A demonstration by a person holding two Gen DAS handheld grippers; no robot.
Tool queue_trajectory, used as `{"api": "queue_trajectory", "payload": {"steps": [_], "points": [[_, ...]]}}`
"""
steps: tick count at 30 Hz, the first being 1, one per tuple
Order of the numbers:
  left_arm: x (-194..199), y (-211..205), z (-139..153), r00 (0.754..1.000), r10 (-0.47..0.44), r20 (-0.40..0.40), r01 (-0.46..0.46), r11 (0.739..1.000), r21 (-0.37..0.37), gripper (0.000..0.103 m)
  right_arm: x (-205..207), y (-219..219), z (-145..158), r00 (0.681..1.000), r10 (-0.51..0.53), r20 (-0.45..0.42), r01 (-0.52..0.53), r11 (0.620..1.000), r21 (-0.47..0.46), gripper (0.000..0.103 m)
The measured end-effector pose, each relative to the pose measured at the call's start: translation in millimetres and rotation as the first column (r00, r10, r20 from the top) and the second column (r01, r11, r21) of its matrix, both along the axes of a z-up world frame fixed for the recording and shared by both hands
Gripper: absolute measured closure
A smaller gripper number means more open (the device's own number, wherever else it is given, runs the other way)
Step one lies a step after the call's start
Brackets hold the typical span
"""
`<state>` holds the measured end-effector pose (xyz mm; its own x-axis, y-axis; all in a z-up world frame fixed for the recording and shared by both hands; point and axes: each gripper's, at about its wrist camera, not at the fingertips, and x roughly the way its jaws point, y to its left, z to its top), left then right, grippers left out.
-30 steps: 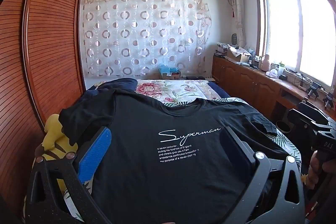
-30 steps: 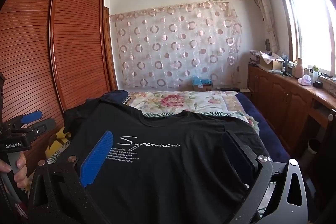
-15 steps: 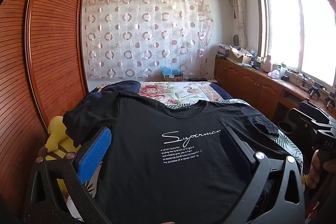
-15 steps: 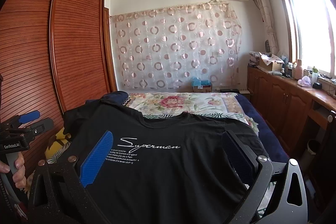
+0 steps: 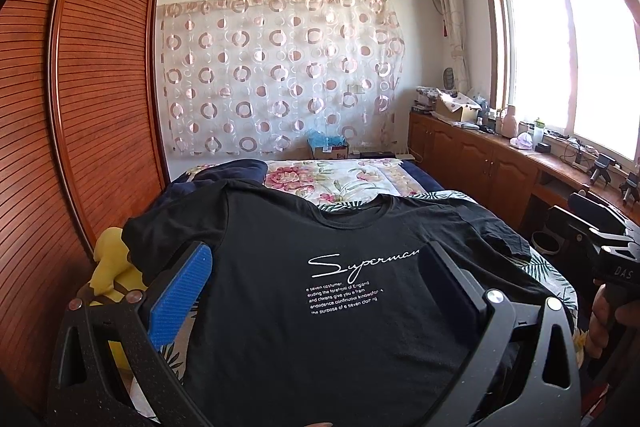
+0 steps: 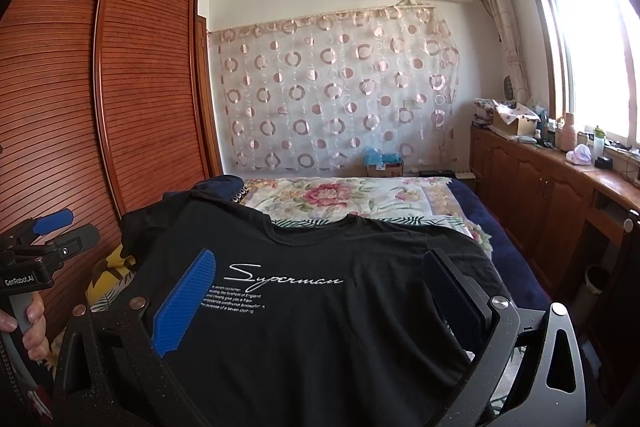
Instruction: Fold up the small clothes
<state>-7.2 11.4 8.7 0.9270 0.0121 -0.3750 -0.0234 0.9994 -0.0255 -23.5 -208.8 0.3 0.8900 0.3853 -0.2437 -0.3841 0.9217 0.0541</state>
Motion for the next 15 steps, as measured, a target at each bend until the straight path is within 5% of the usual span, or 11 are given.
{"api": "queue_trajectory", "payload": {"steps": [15], "points": [[-1.0,-0.6,6.1,1.0,0.002,0.007,-0.002,1.0,0.01,0.0,0.0,0.0,0.7,1.0,0.001,0.001,-0.001,1.0,0.003,0.0]]}}
